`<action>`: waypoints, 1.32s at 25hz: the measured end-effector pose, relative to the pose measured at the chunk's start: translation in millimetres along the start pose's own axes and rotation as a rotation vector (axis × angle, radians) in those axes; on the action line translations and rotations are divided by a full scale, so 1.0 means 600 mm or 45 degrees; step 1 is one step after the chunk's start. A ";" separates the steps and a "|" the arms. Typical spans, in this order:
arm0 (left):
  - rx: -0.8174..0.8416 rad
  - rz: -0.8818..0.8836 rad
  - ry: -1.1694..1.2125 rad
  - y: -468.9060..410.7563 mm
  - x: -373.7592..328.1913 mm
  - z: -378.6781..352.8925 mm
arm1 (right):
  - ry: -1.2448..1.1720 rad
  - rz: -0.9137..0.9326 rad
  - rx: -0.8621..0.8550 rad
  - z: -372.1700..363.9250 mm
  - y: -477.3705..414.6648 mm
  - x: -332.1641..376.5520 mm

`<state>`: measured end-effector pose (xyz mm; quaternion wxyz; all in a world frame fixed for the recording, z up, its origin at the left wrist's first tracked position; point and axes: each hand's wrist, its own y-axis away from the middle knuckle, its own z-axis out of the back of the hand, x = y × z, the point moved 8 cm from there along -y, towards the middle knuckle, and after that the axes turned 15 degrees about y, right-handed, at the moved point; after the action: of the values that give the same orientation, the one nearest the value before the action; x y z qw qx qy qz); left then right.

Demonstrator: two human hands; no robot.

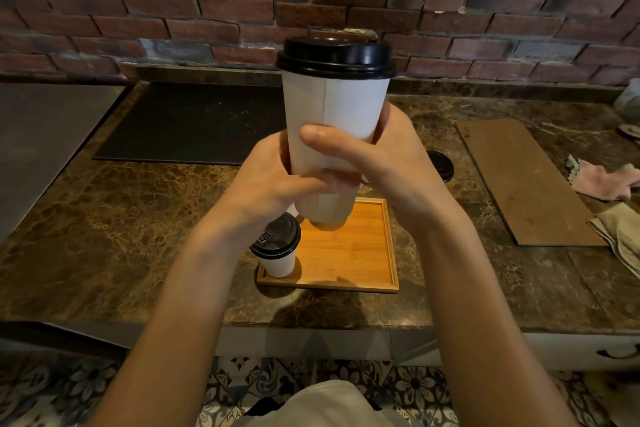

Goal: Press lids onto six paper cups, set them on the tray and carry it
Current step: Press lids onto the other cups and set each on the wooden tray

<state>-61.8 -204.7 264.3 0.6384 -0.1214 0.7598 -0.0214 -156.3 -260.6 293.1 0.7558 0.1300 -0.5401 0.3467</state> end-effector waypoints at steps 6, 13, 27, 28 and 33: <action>-0.156 -0.053 -0.125 -0.001 -0.001 0.007 | 0.172 -0.034 -0.157 0.008 0.000 -0.001; -0.160 -0.015 -0.112 -0.003 0.015 0.010 | 0.237 -0.076 -0.256 0.012 0.006 -0.006; 0.190 0.056 0.077 0.003 0.003 -0.022 | -0.160 0.033 0.154 0.005 0.004 -0.008; 0.180 0.057 0.080 0.003 0.004 -0.020 | -0.147 0.026 0.155 0.005 0.004 -0.009; 0.072 0.040 0.030 -0.002 0.006 -0.010 | 0.042 0.022 0.066 0.010 0.001 0.001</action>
<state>-67.7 -207.2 262.3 0.6329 -0.0912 0.7681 -0.0342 -161.0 -263.2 295.5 0.7580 0.1391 -0.5195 0.3691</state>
